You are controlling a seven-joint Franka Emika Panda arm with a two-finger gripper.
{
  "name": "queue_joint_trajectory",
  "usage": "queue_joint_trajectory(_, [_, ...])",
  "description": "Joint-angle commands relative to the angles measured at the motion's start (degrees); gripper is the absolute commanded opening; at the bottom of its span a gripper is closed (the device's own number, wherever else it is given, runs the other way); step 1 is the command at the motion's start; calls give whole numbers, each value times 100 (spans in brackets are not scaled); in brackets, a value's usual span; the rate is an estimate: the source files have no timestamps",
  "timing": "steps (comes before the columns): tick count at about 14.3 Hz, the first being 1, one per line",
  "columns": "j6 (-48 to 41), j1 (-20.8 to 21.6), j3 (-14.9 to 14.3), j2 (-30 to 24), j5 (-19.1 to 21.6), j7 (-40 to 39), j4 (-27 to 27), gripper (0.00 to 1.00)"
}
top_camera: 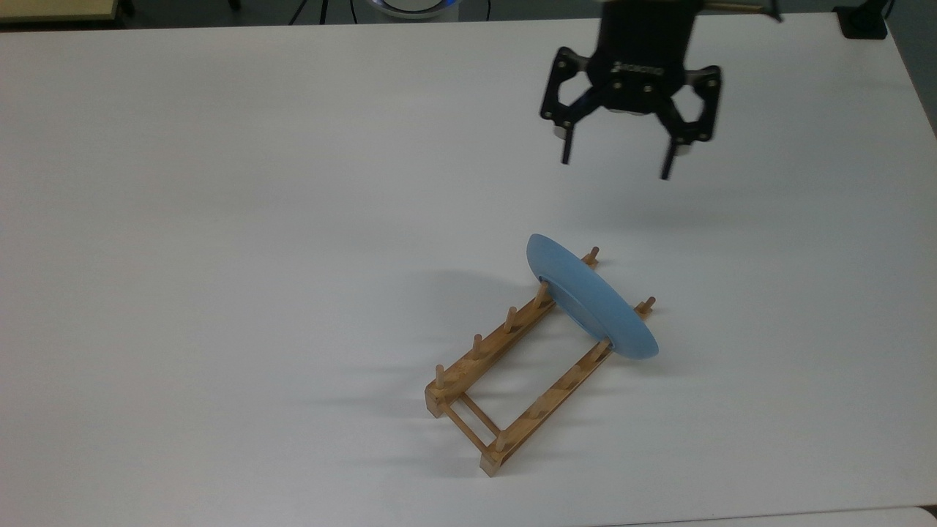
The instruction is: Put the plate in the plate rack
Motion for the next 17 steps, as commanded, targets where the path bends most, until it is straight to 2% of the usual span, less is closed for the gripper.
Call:
queue_joint_trajectory(1, [-1156, -740, 266, -713, 1085, -1439, -646, 100])
queue_joint_trajectory(3, [-2122, -1119, 266, -960, 1544, -2582, -655, 100])
queue_joint_trajectory(5, [-2723, -1497, 266, -1127, 1590, -2981, -751, 100])
queue_joint_trajectory(8, [-2673, -1796, 231, -1451, 1520, -3192, -1425, 100])
queue_joint_trajectory(11, [-2549, -1903, 91, -1436, 1511, -3606, -1472, 100])
queue_joint_trajectory(14, [-2549, -1868, -243, -1339, 1511, -3536, -1446, 100])
queue_joint_trajectory(17, [-2558, -1876, -253, -1295, 1415, -3423, -1385, 100])
